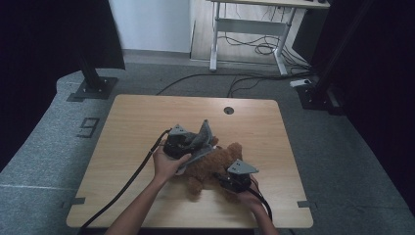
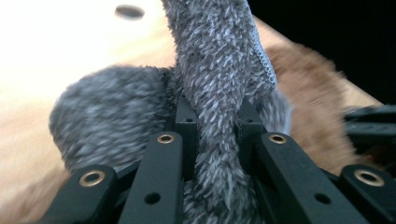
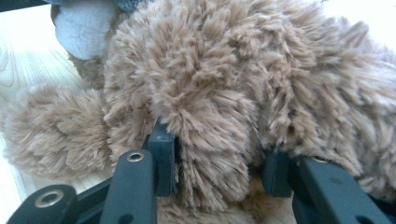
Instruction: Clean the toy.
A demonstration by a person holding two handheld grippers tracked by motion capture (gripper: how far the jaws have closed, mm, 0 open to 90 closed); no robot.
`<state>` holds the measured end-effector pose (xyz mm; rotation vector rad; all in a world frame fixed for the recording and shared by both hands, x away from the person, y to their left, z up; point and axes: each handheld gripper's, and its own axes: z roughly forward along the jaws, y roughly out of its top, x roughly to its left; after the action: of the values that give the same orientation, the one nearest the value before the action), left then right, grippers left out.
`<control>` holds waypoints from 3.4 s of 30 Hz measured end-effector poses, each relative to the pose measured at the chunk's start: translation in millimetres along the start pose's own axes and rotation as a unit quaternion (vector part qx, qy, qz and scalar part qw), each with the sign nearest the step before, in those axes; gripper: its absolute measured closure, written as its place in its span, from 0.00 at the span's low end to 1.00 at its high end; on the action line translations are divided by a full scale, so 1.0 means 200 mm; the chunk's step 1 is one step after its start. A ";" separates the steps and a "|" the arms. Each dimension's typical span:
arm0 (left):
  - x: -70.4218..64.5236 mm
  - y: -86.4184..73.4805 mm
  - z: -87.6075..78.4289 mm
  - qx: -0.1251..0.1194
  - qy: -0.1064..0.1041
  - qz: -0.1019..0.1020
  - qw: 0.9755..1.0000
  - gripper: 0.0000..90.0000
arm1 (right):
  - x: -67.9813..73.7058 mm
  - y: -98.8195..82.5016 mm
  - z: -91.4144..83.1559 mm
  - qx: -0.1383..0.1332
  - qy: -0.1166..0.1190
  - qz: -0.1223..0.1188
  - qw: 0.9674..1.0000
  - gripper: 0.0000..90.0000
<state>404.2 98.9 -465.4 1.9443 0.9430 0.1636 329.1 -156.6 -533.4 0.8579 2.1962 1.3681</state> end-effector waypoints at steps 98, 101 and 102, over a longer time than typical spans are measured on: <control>0.16 0.00 -0.20 -0.036 0.022 -0.013 0.999 0.85 | -0.03 -0.02 0.00 -0.010 0.007 0.026 1.000 0.62; 0.18 -0.02 -0.15 -0.021 0.014 -0.022 0.999 0.85 | -0.03 -0.02 0.00 -0.011 0.007 0.024 1.000 0.62; 0.18 -0.03 -0.15 -0.019 0.013 -0.022 0.999 0.85 | -0.03 -0.02 0.00 -0.010 0.007 0.022 1.000 0.61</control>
<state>411.6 144.5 -462.6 1.8890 0.9931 0.1796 332.4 -161.4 -537.0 0.8960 2.1821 1.4196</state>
